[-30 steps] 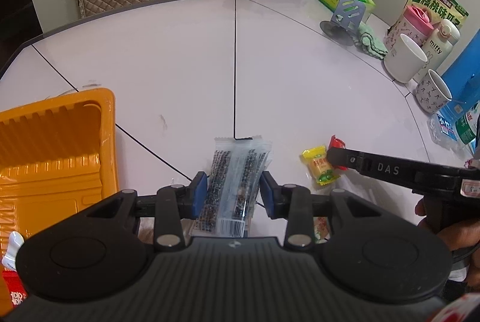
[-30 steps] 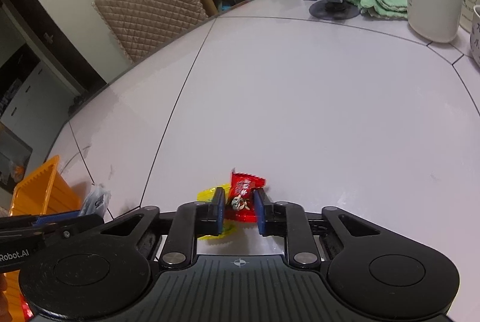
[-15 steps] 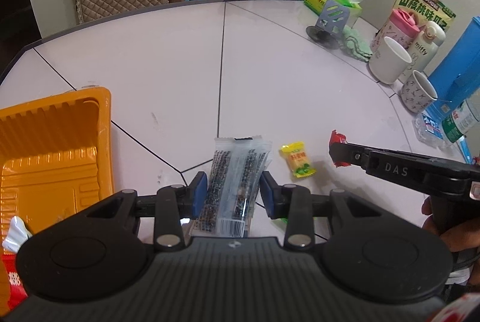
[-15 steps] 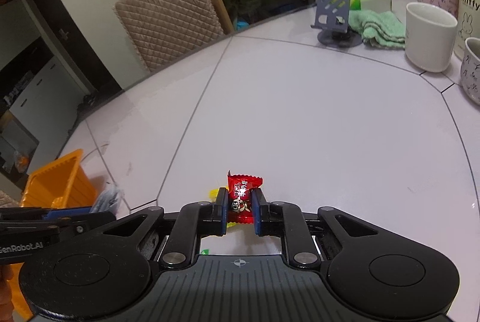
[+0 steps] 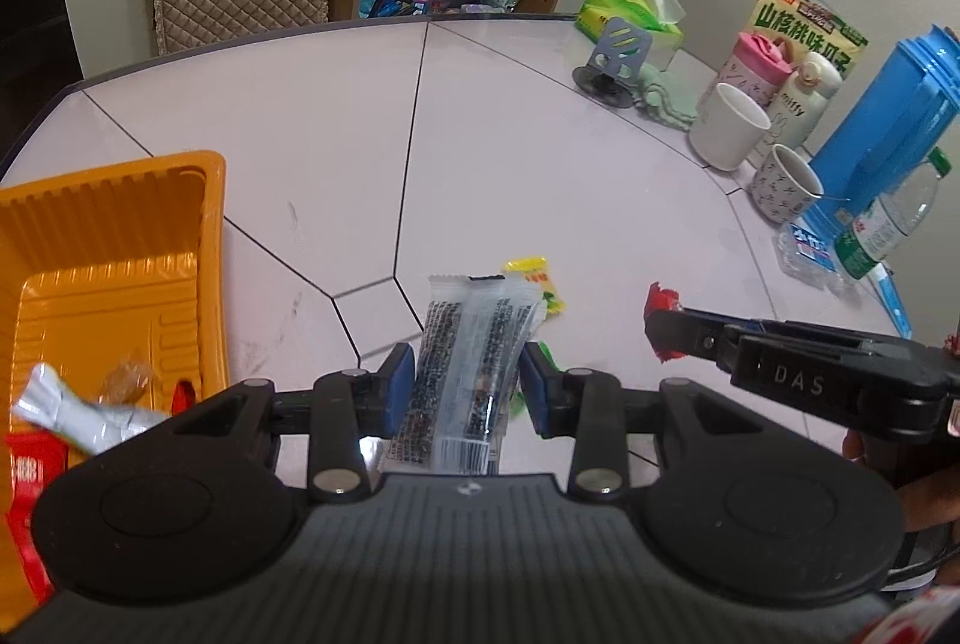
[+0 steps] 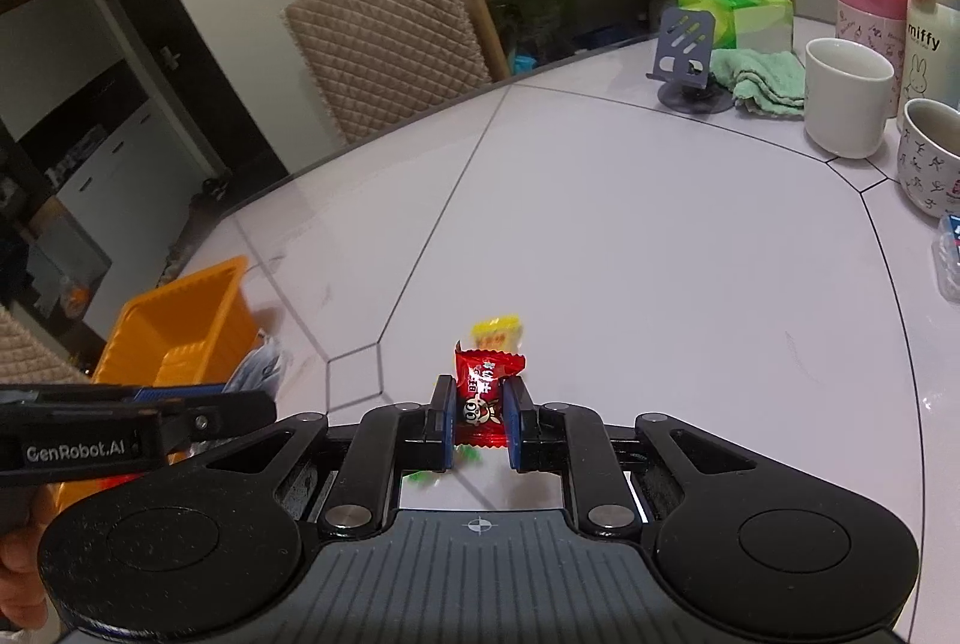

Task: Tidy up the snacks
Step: 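Carry the clear stick packet over the orange tray while the right tool carries the red candy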

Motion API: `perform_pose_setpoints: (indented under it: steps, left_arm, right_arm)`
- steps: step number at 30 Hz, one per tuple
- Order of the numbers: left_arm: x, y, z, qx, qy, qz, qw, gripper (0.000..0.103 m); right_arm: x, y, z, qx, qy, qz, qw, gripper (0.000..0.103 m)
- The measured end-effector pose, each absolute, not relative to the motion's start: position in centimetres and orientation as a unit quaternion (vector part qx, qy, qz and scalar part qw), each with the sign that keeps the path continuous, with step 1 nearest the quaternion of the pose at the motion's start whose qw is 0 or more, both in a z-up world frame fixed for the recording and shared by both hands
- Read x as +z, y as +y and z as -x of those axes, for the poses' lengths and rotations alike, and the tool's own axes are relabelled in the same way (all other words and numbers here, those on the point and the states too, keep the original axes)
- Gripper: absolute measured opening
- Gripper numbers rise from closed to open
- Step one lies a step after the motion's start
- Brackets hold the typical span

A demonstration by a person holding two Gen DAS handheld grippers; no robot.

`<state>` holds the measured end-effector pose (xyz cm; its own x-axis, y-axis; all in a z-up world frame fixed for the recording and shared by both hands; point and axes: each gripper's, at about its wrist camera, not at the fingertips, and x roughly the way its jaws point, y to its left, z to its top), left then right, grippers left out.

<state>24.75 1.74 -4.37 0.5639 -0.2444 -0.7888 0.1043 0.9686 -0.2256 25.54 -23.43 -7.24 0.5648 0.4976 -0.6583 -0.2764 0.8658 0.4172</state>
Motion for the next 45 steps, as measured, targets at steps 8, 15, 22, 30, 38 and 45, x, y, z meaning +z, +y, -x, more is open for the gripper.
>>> perform_pose_setpoints:
  steps: [8, 15, 22, 30, 38, 45]
  left_arm:
    - [-2.9, 2.3, -20.3, -0.096, 0.449, 0.091, 0.884, 0.035]
    - [-1.8, 3.7, -16.1, -0.082, 0.443, 0.104, 0.887, 0.035]
    - [-1.1, 6.1, -12.1, -0.052, 0.441, 0.12, 0.888, 0.035]
    - [-0.7, 9.7, -9.0, 0.002, 0.437, 0.138, 0.889, 0.035]
    - [0.1, 13.6, -7.8, 0.051, 0.42, 0.153, 0.893, 0.035]
    - [0.9, 16.7, -9.2, 0.081, 0.402, 0.155, 0.899, 0.035]
  right_arm:
    - [-5.9, -23.4, -21.5, 0.251, 0.411, -0.126, 0.867, 0.017]
    - [-5.0, -22.6, -18.3, 0.284, 0.415, -0.113, 0.857, 0.017]
    - [-4.2, -20.3, -15.7, 0.331, 0.419, -0.098, 0.84, 0.017]
    - [-3.7, -16.6, -14.3, 0.384, 0.421, -0.081, 0.818, 0.017]
    - [-3.0, -12.1, -14.5, 0.428, 0.416, -0.069, 0.799, 0.017]
    - [-2.6, -8.3, -16.2, 0.448, 0.407, -0.065, 0.793, 0.017]
